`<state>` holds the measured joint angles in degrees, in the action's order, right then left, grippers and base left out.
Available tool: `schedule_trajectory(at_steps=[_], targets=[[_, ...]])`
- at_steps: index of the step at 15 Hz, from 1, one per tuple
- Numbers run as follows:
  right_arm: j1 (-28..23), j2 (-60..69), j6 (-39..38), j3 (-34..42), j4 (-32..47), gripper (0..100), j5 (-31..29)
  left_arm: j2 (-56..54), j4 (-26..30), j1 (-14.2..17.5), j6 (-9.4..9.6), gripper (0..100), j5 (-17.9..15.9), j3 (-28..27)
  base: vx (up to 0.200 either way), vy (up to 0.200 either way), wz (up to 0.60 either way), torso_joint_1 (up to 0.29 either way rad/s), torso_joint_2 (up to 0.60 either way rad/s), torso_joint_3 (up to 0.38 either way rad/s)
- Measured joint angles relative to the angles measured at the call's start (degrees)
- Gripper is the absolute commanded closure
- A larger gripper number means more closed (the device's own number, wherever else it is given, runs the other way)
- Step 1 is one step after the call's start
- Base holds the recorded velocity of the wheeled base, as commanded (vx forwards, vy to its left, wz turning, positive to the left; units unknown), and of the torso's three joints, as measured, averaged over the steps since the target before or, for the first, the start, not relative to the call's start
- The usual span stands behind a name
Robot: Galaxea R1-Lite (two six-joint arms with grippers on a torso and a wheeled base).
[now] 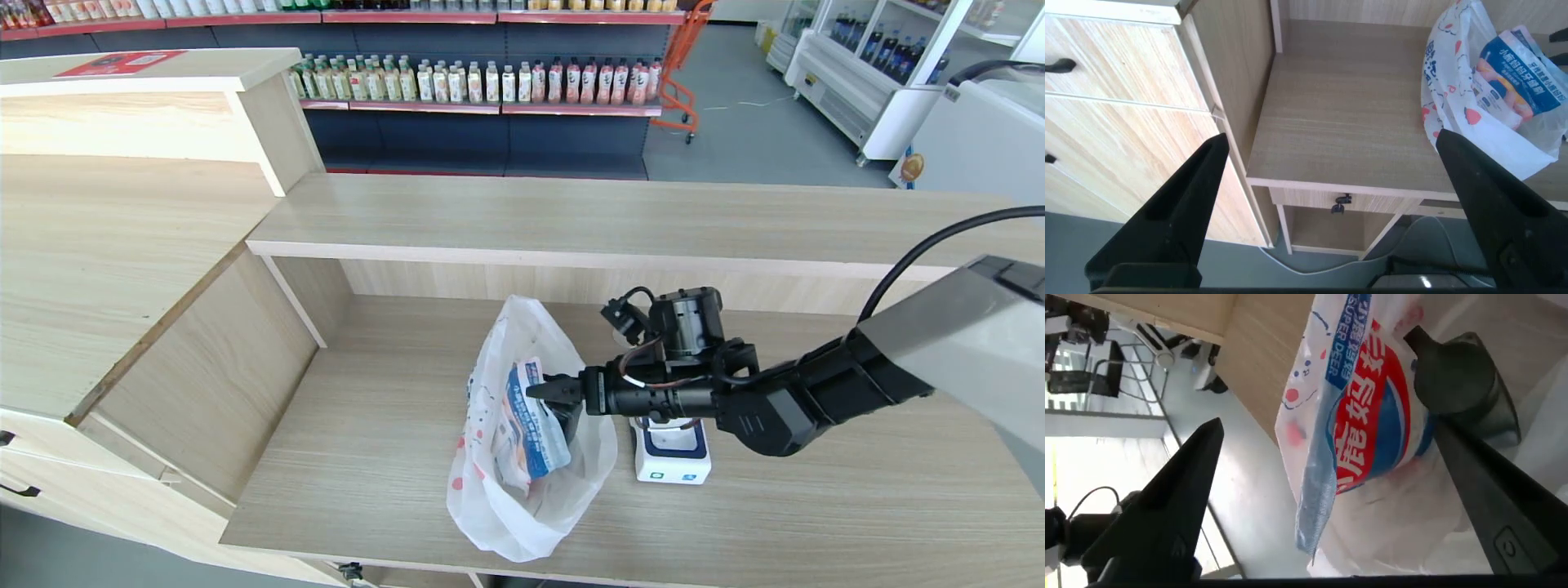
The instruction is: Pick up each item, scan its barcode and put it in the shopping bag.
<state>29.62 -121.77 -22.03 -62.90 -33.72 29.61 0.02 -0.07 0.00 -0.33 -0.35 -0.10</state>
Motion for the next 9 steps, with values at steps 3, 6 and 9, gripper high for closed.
schedule_trajectory(at_steps=[3,6,9], targets=[[-1.54,4.08,-11.52,1.35,-2.0,0,0.28,0.0,0.0,0.0,0.0,0,0.02,0.0,0.0,0.0,0.0,0.0,0.0,0.0],[-2.18,8.7,-15.6,3.21,-2.3,0,0.6,0.0,0.0,0.0,0.0,0,0.0,0.0,0.0,0.0,0.0,0.0,0.0,0.0],[-5.99,14.99,-11.36,5.91,-0.73,0,0.55,0.0,0.0,0.0,0.0,0,0.0,0.0,0.0,0.0,0.0,0.0,0.0,0.0]])
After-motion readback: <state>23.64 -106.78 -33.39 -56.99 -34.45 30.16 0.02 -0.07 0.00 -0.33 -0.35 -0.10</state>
